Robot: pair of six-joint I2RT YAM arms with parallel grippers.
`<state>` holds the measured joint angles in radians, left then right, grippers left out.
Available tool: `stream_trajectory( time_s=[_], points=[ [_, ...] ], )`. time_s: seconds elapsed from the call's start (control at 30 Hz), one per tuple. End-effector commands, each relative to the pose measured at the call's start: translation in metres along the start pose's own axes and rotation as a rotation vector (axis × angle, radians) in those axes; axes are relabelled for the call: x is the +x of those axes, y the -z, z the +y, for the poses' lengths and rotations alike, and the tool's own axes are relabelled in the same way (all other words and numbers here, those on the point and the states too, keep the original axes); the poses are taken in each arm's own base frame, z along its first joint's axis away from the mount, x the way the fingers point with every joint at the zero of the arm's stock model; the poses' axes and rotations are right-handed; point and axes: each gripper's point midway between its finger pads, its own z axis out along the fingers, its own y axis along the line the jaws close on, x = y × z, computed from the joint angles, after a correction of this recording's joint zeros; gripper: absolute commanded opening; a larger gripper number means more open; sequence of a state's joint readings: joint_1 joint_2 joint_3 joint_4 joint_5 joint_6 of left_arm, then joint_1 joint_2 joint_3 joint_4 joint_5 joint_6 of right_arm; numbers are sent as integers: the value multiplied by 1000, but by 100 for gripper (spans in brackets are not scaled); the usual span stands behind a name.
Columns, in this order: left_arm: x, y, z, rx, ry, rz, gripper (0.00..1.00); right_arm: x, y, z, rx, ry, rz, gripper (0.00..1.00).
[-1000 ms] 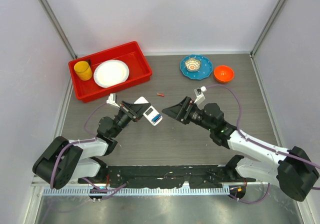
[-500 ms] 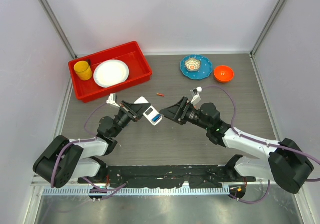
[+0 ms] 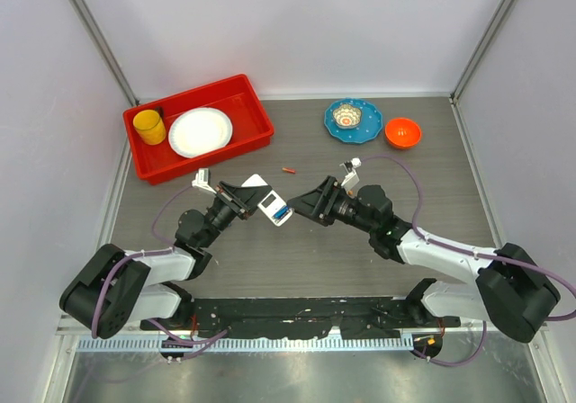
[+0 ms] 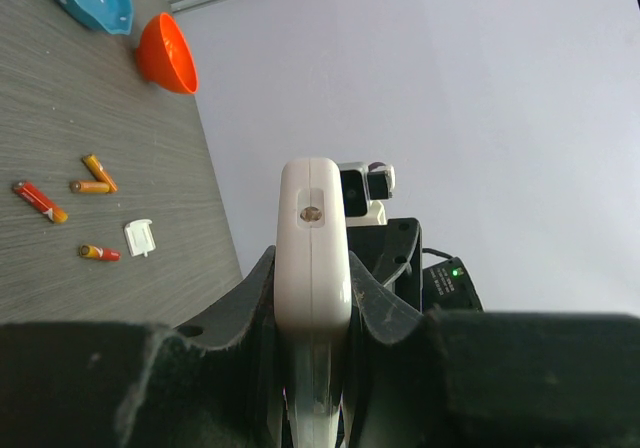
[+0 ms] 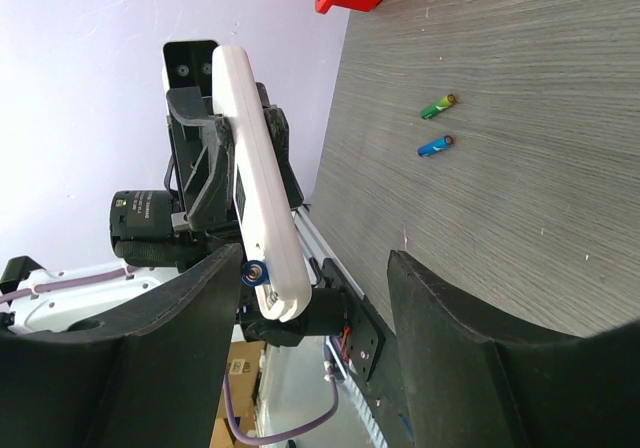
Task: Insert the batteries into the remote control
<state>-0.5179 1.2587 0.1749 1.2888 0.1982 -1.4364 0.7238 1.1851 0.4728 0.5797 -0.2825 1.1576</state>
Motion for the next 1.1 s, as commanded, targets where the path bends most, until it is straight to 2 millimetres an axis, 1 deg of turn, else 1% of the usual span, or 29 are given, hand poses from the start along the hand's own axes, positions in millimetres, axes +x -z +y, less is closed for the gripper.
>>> stream_trajectory(
  time_s=[0.0,0.4,0.63,0.97,1.07],
  points=[
    [-10,7,-66,262,-49,-50,0,-9,-3,18,-63,16,-24,65],
    [-12,6,-67,265,-48,-55,0,-5,-5,17,-65,17,2,60],
    [-11,5,-67,265,-46,-53,0,5,-8,15,-62,18,42,57],
    [-13,4,-69,270,-45,-57,0,12,-13,14,-60,23,66,52],
    [-13,5,-70,273,-46,-61,0,14,-14,14,-59,23,71,49]
  ],
)
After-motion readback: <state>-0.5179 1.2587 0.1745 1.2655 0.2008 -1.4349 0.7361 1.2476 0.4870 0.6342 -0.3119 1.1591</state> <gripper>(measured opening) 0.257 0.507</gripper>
